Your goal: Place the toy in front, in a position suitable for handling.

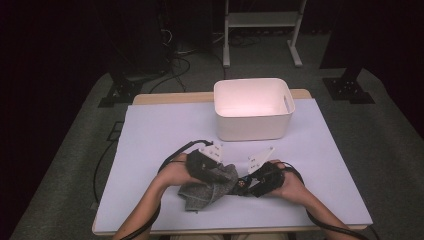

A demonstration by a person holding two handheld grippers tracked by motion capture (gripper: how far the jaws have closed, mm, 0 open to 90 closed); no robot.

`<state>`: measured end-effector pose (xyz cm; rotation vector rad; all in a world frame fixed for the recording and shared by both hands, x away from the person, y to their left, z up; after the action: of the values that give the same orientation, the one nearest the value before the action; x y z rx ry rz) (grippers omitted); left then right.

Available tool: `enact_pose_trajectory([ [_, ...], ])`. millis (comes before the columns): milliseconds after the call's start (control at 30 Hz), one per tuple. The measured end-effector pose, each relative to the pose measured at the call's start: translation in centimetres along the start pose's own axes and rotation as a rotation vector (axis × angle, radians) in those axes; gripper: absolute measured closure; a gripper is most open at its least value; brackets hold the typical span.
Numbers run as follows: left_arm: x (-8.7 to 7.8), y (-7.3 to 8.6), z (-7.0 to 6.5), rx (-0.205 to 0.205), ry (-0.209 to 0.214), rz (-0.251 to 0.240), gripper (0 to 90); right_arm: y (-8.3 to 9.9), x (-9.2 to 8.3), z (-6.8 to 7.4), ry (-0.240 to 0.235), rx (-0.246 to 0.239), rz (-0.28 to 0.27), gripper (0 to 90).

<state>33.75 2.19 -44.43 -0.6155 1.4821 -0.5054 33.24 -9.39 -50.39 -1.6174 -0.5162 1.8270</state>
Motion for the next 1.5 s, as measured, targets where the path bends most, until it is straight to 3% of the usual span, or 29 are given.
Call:
enact_pose_trajectory([
  [200,-1.1,1.1,0.2,-0.026,-0.027,0.0,78.2,0.0,0.0,0.0,0.003,0.002,0.002,56.2],
  [333,-0.6,0.1,0.1,-0.012,-0.015,-0.002,78.2,0.0,0.0,0.0,0.006,0.003,0.002,56.2],
  [600,2.4,-2.8,-0.3,0.052,0.038,0.012,78.2,0.0,0.1,0.0,0.009,0.003,-0.001,56.3],
  [933,4.0,-4.7,-0.4,0.07,0.052,0.017,78.1,0.0,0.1,0.0,0.006,0.01,-0.01,56.1],
  [1133,3.3,-3.9,0.1,0.055,0.04,0.024,78.0,0.0,0.1,0.0,0.006,0.01,-0.012,56.2],
  [1500,0.3,-0.2,0.8,-0.021,-0.009,0.014,77.5,0.0,0.1,0.0,0.009,0.003,-0.008,56.2],
])
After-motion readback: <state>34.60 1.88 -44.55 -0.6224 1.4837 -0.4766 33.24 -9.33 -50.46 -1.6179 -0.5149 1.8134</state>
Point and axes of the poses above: each handheld gripper's, and its own axes: x roughly forward along the jaws, y roughly out of its underside, z roughly to its left, the point moved 9 cm from there along x, roughly forward along the jaws, and after that the axes turned 5 degrees about -y, right-handed, at the moved point
